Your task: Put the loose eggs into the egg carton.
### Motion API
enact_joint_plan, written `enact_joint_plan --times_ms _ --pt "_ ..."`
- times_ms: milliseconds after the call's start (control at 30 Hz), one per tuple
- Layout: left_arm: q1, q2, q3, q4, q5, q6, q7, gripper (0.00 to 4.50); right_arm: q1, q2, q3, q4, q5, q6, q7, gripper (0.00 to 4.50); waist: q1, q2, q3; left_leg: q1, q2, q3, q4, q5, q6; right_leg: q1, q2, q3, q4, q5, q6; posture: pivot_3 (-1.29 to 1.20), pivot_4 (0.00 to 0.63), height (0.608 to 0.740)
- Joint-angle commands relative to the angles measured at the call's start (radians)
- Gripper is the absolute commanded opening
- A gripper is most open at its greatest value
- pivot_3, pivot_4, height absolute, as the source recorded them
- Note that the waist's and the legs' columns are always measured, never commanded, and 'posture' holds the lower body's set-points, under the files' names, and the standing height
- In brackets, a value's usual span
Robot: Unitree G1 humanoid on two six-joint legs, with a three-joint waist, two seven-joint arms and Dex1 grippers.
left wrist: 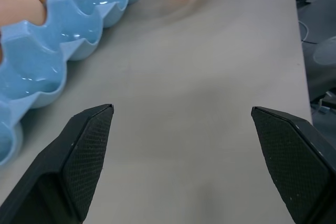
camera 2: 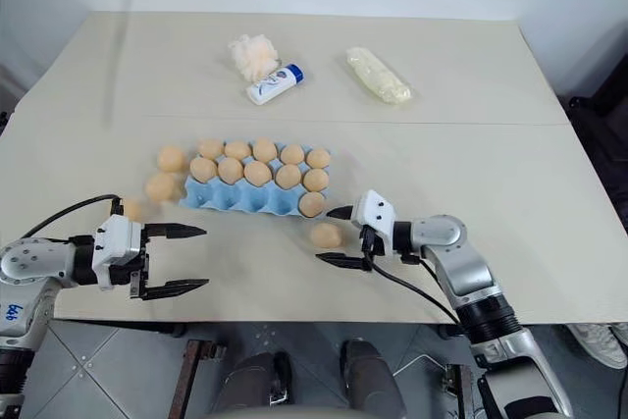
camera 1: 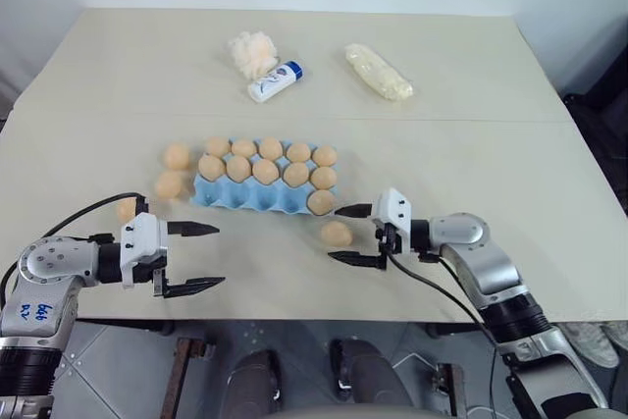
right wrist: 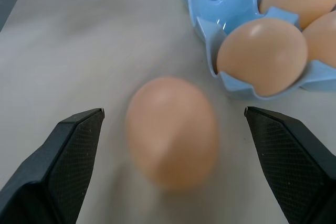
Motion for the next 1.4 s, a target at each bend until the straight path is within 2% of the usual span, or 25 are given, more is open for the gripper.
enact_joint_plan --times_ms 33,67,167,300,333,433,567,900,1133,1300,1400 --pt "0.015 0.007 0.036 -0.005 0.004 -0.016 0.02 4.47 0.007 0.027 0.009 -0.016 -0.012 -0.013 -0.031 4.5 0.0 0.0 0.0 0.0 0.0 0.0 0.0 0.0 0.0 0.0 0.0 0.0 0.0 0.0 0.0 0.0 0.15 0.74" --pt "0.018 0.006 0.038 -0.005 0.004 -0.016 0.024 4.47 0.01 0.033 0.009 -0.02 -0.016 -0.009 -0.042 4.5 0.0 0.0 0.0 0.0 0.0 0.0 0.0 0.0 0.0 0.0 0.0 0.0 0.0 0.0 0.0 0.0 0.15 0.74" --pt "0.028 0.006 0.043 -0.005 0.008 -0.023 0.031 4.5 0.024 0.039 0.007 -0.038 -0.01 0.008 -0.05 3.9 0.001 0.0 0.0 0.0 0.0 0.0 0.001 0.0 0.0 0.0 0.0 0.0 0.001 0.0 0.0 0.0 0.15 0.74" --pt "0.047 0.01 0.055 -0.009 0.001 -0.024 0.037 4.5 0.055 0.0 -0.009 -0.087 0.024 0.023 -0.004 2.56 0.003 0.0 0.0 0.0 0.0 -0.001 0.0 0.0 0.0 0.0 0.0 -0.001 0.001 0.0 0.0 0.0 0.15 0.74" --pt "0.05 0.01 0.058 -0.009 0.001 -0.025 0.04 4.5 0.059 -0.013 -0.017 -0.101 0.044 0.031 0.018 2.38 0.003 0.0 0.0 0.0 0.0 -0.001 0.0 0.0 0.0 0.0 0.0 -0.001 0.001 0.0 0.0 0.0 0.15 0.74" --pt "0.056 0.0 0.075 -0.011 -0.009 -0.014 0.062 4.5 0.057 -0.043 -0.042 -0.161 0.129 0.099 0.075 2.38 0.003 0.0 0.0 0.0 0.0 -0.001 0.0 0.0 0.0 0.001 -0.001 -0.001 0.0 0.0 0.0 0.0 0.15 0.74" --pt "0.068 -0.016 0.102 -0.016 -0.021 0.009 0.1 4.5 -0.053 0.012 -0.073 -0.207 0.212 0.215 0.018 2.38 -0.009 0.0 0.0 0.001 0.0 -0.001 0.0 0.001 0.0 0.001 0.0 -0.001 0.002 0.0 0.0 0.0 0.15 0.74" --pt "0.111 -0.028 0.109 -0.041 -0.015 0.024 0.142 4.5 -0.293 0.181 0.024 0.068 0.015 0.1 -0.121 2.38 -0.022 0.0 0.0 -0.001 0.0 -0.005 -0.001 0.002 -0.002 0.0 -0.001 -0.005 0.001 0.001 -0.003 0.0 0.15 0.74" --pt "0.12 -0.041 0.105 -0.066 -0.019 0.033 0.167 4.5 -0.361 0.275 0.025 0.208 -0.048 0.001 -0.172 4.47 -0.023 0.0 0.0 -0.002 0.0 -0.004 0.0 0.002 -0.002 0.0 -0.001 -0.005 0.001 0.001 -0.003 0.0 0.15 0.74" --pt "0.151 -0.062 0.154 -0.094 -0.028 0.053 0.227 4.5 -0.305 0.224 -0.015 0.091 -0.005 0.037 -0.137 4.47 -0.022 0.0 0.0 -0.002 0.0 -0.005 -0.001 0.002 -0.002 0.0 -0.001 -0.006 0.002 0.001 -0.003 0.0 0.15 0.74" --pt "0.191 -0.105 0.265 -0.105 -0.046 0.066 0.34 4.5 -0.227 0.149 -0.081 0.014 0.067 -0.008 -0.059 4.47 -0.02 0.0 0.0 -0.002 0.0 -0.005 -0.001 0.002 -0.002 0.0 -0.002 -0.006 0.001 0.001 -0.002 0.0 0.15 0.74"
